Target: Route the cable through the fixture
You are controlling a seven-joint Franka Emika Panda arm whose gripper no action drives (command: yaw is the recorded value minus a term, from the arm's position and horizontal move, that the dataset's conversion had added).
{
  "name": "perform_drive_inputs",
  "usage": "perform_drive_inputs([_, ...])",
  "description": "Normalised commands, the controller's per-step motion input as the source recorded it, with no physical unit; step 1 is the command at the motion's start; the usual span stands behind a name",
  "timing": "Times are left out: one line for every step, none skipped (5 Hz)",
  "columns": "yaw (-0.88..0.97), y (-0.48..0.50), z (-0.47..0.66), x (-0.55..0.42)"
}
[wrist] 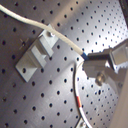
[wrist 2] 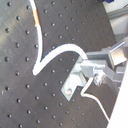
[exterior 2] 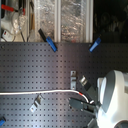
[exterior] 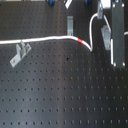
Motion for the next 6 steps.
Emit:
perform_drive_inputs([0.0,-0.001,0.0,0.209])
perform_drive_inputs([0.0,0.0,0.0,0.097])
perform_drive_inputs([-0.21,-0.147,-0.15,0.65])
perform_drive_inputs([-0.13,-0.362,-0.22,0.401])
perform_drive_inputs([0.0,-0.011,0.0,0.001])
perform_drive_inputs([0.06,-0.405,0.02,-0.222])
